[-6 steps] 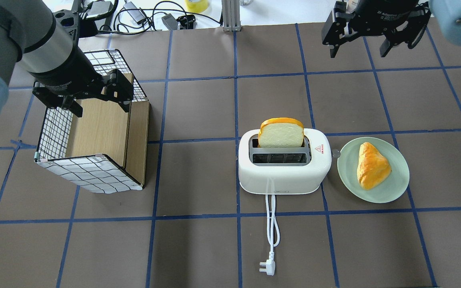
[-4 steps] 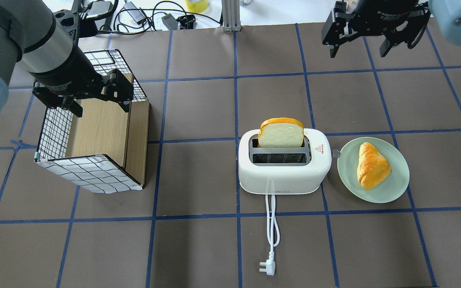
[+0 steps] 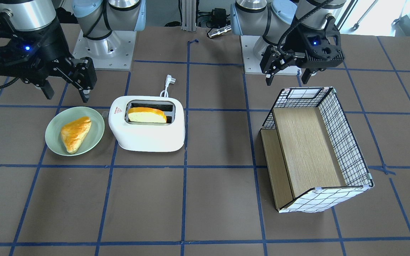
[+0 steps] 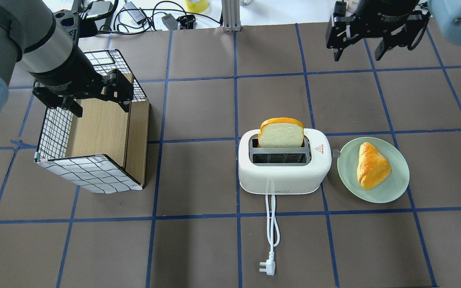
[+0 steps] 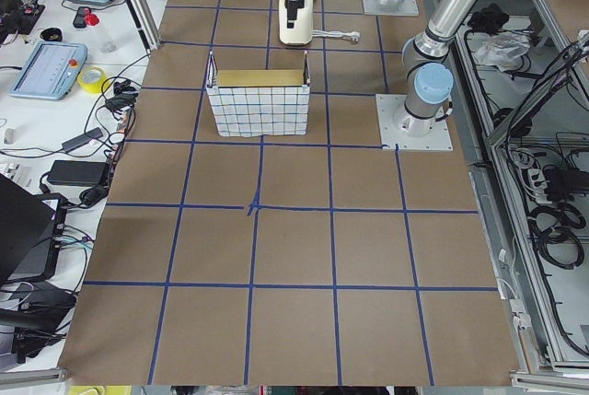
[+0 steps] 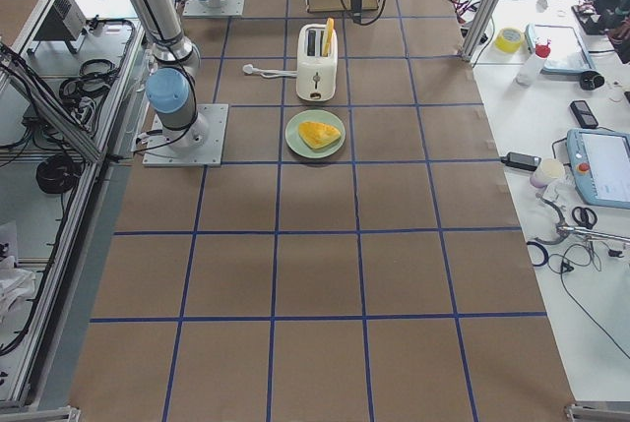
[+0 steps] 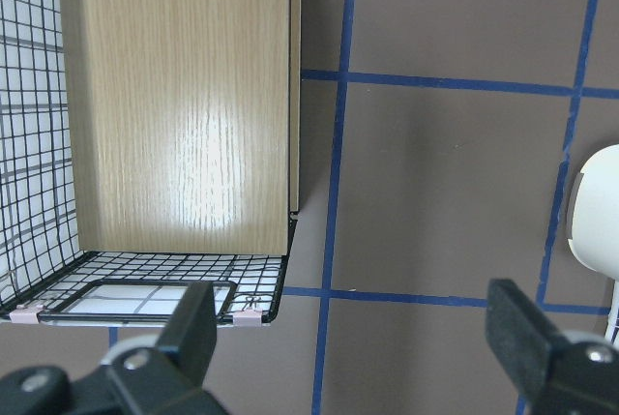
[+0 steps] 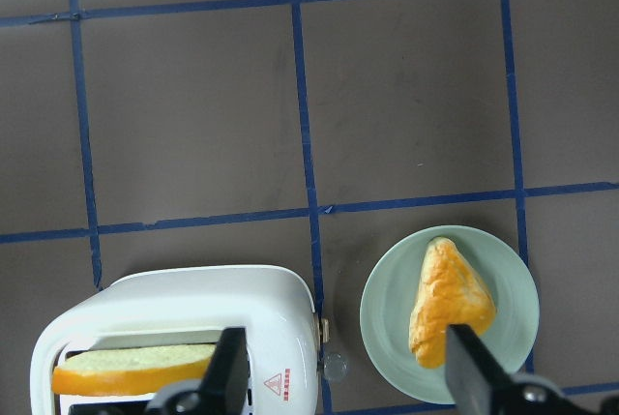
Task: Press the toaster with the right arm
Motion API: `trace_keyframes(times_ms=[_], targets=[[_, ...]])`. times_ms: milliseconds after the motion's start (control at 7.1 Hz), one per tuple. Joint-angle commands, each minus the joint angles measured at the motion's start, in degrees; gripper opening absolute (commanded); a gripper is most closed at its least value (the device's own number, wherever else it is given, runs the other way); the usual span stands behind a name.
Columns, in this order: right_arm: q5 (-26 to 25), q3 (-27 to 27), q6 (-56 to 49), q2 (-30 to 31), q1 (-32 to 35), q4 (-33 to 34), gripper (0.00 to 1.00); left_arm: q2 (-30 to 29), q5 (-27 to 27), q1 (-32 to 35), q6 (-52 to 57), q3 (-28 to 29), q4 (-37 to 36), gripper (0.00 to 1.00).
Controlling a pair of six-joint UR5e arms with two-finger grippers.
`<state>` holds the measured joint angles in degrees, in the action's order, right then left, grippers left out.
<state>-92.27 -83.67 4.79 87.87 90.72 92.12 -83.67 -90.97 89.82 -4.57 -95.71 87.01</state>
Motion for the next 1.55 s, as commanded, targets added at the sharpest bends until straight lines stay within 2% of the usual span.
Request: trace_keyframes(times_ms=[0,282,563,845,986,1127,1268,1408], targets=[[0.9,-0.9,0.2,0.0,-0.2,-5.0,0.0,0.0,0.0,0.0,0.0,0.0,0.0,1.0],[3.9,-8.6,-1.7,-0.1,-1.6,-2.6,0.0,0.0,0.0,0.0,0.0,0.0,0.0,1.0],[9.1,-14.9,-6.7,0.0,-6.7,-1.8,0.0,0.0,0.0,0.0,0.0,0.0,0.0,1.0],[9.3,-20.3,-10.5,0.0,-9.7,2.2,0.0,0.0,0.0,0.0,0.0,0.0,0.0,1.0],[9.6,-22.3,-10.3,0.0,-11.0,2.4,0.0,0.0,0.0,0.0,0.0,0.0,0.0,1.0],[15.4,-23.6,-10.5,0.0,-11.1,2.1,0.0,0.0,0.0,0.0,0.0,0.0,0.0,1.0],[18.1,-24.7,-11.4,-0.2,-11.4,2.2,0.0,0.0,0.0,0.0,0.0,0.0,0.0,1.0],[18.4,-25.7,-11.6,-0.2,-11.4,2.2,0.0,0.0,0.0,0.0,0.0,0.0,0.0,1.0]])
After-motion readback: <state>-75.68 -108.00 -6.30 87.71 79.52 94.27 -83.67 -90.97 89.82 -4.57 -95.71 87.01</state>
